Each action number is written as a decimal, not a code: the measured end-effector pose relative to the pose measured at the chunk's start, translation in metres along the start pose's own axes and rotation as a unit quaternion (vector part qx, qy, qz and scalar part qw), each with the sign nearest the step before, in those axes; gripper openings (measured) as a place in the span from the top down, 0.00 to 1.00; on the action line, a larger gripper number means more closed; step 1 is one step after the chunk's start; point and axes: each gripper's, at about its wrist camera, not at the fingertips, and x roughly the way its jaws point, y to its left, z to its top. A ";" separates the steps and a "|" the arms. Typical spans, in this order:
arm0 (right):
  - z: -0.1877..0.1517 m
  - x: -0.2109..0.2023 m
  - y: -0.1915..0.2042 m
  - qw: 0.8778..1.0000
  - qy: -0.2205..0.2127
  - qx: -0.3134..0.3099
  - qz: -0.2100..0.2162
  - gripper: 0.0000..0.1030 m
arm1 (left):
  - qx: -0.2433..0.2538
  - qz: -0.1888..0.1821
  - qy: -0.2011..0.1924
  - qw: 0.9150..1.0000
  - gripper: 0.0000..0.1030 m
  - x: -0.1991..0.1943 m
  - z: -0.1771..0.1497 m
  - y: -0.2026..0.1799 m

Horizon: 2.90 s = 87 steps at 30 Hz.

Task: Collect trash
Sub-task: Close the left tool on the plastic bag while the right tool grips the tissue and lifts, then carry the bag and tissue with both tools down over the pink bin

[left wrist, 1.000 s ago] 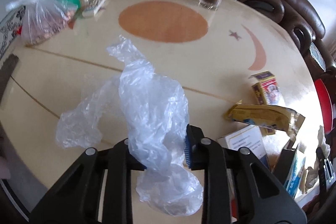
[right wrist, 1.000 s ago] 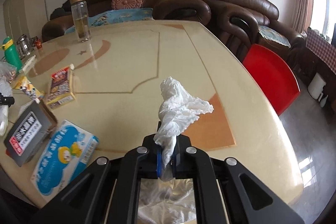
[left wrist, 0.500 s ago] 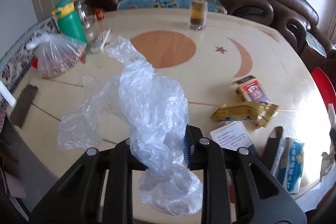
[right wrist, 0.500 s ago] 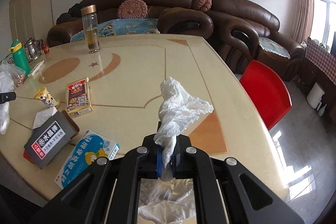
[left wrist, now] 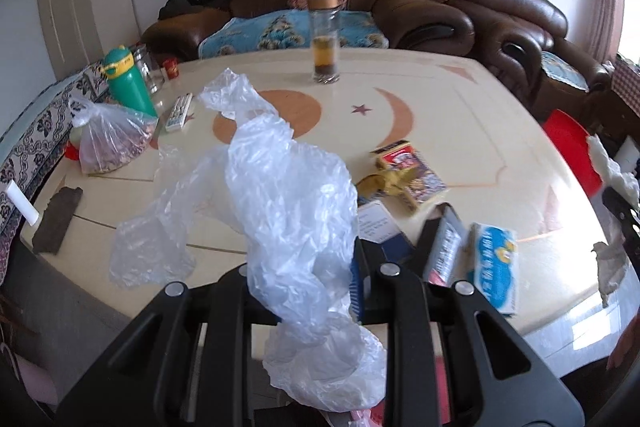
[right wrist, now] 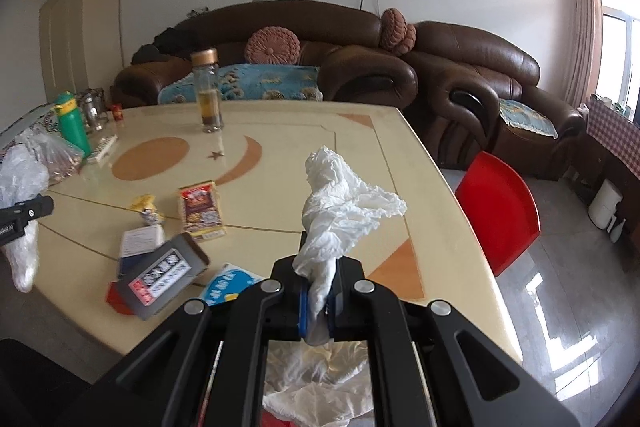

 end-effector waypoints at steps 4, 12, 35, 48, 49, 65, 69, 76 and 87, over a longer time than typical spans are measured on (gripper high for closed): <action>0.002 -0.023 0.008 1.000 -0.015 -0.006 0.009 0.93 | 0.008 -0.005 -0.015 1.000 0.77 -0.024 -0.005 -0.008; -0.001 -0.064 0.027 0.999 -0.032 -0.027 0.030 0.93 | 0.022 -0.021 -0.031 0.999 0.76 -0.064 -0.023 -0.025; -0.032 -0.138 0.047 0.995 -0.044 -0.051 0.072 0.93 | 0.047 -0.095 -0.033 0.994 0.76 -0.120 -0.076 -0.040; -0.073 -0.113 0.056 0.994 0.024 -0.047 0.095 0.93 | 0.050 -0.125 0.029 0.990 0.76 -0.085 -0.115 -0.050; -0.075 -0.109 0.057 0.994 0.030 -0.046 0.096 0.93 | 0.050 -0.126 0.037 0.990 0.76 -0.079 -0.119 -0.052; -0.126 -0.057 0.058 0.984 0.118 -0.042 0.130 0.93 | 0.061 -0.168 0.105 0.978 0.76 -0.033 -0.159 -0.071; -0.143 -0.039 0.058 0.979 0.146 -0.038 0.140 0.93 | 0.067 -0.174 0.136 0.973 0.76 -0.013 -0.174 -0.080; -0.167 -0.010 0.058 0.971 0.187 -0.035 0.145 0.93 | 0.060 -0.179 0.188 0.964 0.76 0.027 -0.192 -0.089; -0.207 0.049 0.054 0.950 0.270 -0.009 0.158 0.93 | 0.019 -0.190 0.276 0.942 0.76 0.090 -0.214 -0.098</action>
